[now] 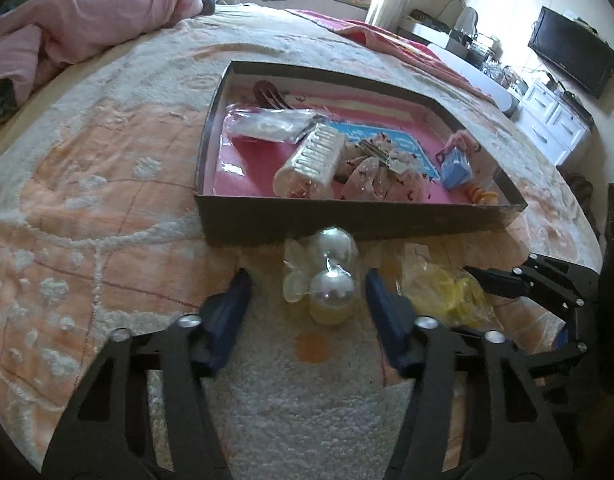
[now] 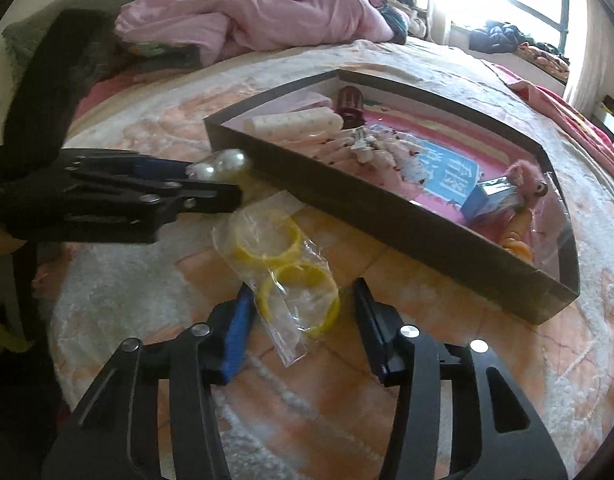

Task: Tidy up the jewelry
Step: 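Grasp the pearl earrings with the left tool while the right tool grasps the yellow bangle bag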

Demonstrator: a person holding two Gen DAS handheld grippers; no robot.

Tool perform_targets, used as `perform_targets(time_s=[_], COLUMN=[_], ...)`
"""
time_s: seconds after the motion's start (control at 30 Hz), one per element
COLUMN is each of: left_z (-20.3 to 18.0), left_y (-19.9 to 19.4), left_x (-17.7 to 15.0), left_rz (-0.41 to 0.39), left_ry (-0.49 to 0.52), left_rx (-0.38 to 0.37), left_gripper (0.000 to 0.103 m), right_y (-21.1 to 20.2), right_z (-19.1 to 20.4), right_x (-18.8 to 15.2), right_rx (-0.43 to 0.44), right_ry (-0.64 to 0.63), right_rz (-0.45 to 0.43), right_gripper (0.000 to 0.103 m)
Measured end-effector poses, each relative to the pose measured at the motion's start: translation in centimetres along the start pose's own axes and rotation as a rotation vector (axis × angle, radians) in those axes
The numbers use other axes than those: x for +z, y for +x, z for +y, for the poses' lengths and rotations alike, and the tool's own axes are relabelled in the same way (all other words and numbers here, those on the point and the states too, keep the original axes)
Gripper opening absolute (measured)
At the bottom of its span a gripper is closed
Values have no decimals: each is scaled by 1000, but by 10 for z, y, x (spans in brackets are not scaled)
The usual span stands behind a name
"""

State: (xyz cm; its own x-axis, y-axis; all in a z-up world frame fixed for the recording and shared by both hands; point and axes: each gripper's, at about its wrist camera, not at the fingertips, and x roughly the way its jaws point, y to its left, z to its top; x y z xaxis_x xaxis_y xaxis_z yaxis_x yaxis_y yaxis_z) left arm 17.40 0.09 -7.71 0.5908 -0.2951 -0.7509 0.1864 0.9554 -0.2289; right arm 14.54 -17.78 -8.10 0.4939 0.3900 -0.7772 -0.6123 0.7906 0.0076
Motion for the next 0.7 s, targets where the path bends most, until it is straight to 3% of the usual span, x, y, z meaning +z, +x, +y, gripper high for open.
perform_targets(time_s=[0.07,0.37,0.7], left_z=[0,-11,-36], left_y=[0,-23,-42], left_x=[0,3,18], left_rz=[5,-41,-108], left_ry=[-7,20,59], left_rx=[-21,-41,-54], left_gripper=[25,25,24], right_y=[-4,-29,-66], right_z=[3,1,-37], right_x=[-1,-9,-3], right_rx=[18,52,-9], right_ry=[-6,46,150], right_rz=[4,-13,-114], right_gripper=[45,44,44])
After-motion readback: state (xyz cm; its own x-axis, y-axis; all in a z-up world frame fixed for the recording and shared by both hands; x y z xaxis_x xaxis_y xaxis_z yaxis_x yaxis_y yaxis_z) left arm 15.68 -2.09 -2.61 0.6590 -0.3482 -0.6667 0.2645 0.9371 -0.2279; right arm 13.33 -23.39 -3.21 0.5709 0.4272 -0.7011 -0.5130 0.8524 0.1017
